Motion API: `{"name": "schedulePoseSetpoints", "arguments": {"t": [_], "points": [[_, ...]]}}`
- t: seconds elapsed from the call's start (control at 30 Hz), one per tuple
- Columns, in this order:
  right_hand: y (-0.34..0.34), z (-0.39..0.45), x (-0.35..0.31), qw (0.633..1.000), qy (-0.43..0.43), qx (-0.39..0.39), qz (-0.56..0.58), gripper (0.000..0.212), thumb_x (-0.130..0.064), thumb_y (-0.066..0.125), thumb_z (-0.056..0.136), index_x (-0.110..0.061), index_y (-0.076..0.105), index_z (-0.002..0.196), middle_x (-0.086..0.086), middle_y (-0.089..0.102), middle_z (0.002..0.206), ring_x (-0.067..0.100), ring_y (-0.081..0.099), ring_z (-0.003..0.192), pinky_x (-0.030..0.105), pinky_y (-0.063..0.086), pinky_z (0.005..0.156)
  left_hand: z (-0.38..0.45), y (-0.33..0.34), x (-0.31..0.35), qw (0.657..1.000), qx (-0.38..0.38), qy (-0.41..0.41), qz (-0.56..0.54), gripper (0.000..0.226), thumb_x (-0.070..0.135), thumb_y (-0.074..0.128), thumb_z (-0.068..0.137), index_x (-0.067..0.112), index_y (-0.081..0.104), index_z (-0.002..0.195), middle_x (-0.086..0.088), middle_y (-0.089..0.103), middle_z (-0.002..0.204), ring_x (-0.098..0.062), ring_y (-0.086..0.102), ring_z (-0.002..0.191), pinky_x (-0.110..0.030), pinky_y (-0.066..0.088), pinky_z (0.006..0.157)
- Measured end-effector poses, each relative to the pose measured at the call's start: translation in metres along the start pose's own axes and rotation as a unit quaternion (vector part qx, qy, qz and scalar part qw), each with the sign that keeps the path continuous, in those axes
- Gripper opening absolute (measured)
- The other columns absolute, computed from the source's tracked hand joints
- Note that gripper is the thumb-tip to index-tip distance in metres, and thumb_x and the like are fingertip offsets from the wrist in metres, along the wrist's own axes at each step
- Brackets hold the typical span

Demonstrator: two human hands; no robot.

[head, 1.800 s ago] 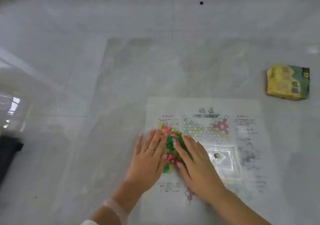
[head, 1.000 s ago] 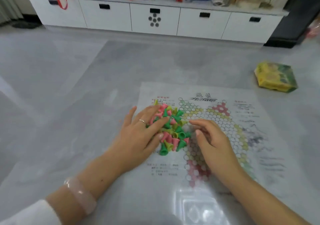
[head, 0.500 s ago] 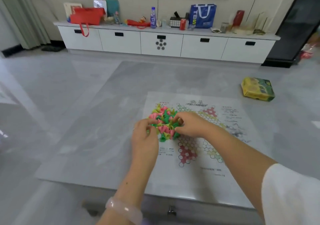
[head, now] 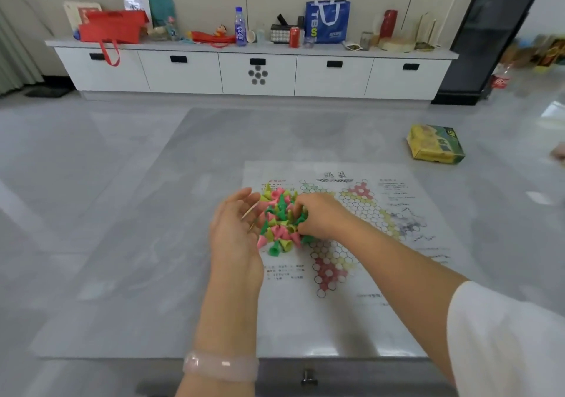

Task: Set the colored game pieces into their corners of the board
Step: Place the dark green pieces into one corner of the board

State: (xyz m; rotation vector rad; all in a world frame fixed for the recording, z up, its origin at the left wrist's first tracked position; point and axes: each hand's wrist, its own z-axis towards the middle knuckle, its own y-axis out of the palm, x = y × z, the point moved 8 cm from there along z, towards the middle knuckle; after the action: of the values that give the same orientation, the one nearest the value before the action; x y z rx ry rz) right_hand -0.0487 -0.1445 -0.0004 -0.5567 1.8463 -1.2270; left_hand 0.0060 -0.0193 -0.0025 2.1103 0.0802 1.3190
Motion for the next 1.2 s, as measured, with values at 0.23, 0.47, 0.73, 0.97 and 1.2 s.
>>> {"name": "schedulePoseSetpoints", "arguments": {"t": [0.23, 0.47, 0.73, 0.97, 1.2], "points": [[0.005, 0.002, -0.005, 0.998, -0.003, 0.009, -0.061, 0.021, -0.012, 0.066, 0.078, -0.009, 0.059, 0.097, 0.004, 0.054, 0.099, 0.016, 0.049, 0.083, 0.022, 0.038, 0.066, -0.005, 0.011, -0.016, 0.999, -0.030, -0.037, 0.014, 0.018, 0.010, 0.044, 0.089, 0.012, 0.061, 0.085, -0.003, 0.065, 0.082, -0.016, 0.060, 0.075, -0.028, 0.047, 0.072], [-0.026, -0.015, 0.030, 0.929, 0.063, 0.039, 0.363, 0.015, -0.006, 0.061, 0.082, -0.012, 0.058, 0.095, 0.002, 0.055, 0.097, 0.012, 0.058, 0.079, 0.024, 0.054, 0.073, -0.002, 0.013, -0.013, 0.999, -0.032, -0.012, 0.042, 0.020, 0.007, 0.043, 0.091, 0.009, 0.062, 0.086, -0.008, 0.066, 0.088, -0.020, 0.063, 0.084, -0.028, 0.051, 0.081], [-0.046, -0.072, -0.001, 0.958, -0.108, 0.110, 0.243, 0.021, -0.011, 0.064, 0.078, -0.024, 0.062, 0.095, -0.009, 0.062, 0.093, 0.000, 0.058, 0.084, 0.012, 0.048, 0.074, -0.031, 0.065, -0.064, 0.940, -0.185, -0.262, -0.118, 0.037, 0.019, 0.029, 0.098, -0.001, 0.059, 0.086, -0.012, 0.067, 0.067, -0.020, 0.066, 0.057, -0.025, 0.055, 0.053], [-0.056, -0.102, 0.027, 0.945, -0.111, 0.205, 0.230, 0.025, -0.008, 0.064, 0.079, -0.031, 0.066, 0.089, -0.014, 0.064, 0.092, 0.001, 0.058, 0.086, 0.013, 0.047, 0.076, -0.030, 0.071, -0.088, 0.937, -0.160, -0.288, -0.117, 0.027, 0.012, 0.036, 0.093, -0.006, 0.055, 0.099, -0.024, 0.063, 0.094, -0.034, 0.065, 0.085, -0.037, 0.059, 0.066], [-0.042, -0.123, 0.062, 0.922, 0.030, 0.270, 0.275, 0.011, -0.024, 0.061, 0.082, -0.023, 0.066, 0.072, -0.009, 0.064, 0.063, 0.001, 0.056, 0.065, 0.012, 0.042, 0.059, -0.042, 0.087, -0.104, 0.943, -0.164, -0.285, -0.056, 0.039, 0.019, 0.031, 0.097, -0.005, 0.059, 0.110, -0.020, 0.063, 0.110, -0.029, 0.062, 0.100, -0.036, 0.052, 0.085]]}}
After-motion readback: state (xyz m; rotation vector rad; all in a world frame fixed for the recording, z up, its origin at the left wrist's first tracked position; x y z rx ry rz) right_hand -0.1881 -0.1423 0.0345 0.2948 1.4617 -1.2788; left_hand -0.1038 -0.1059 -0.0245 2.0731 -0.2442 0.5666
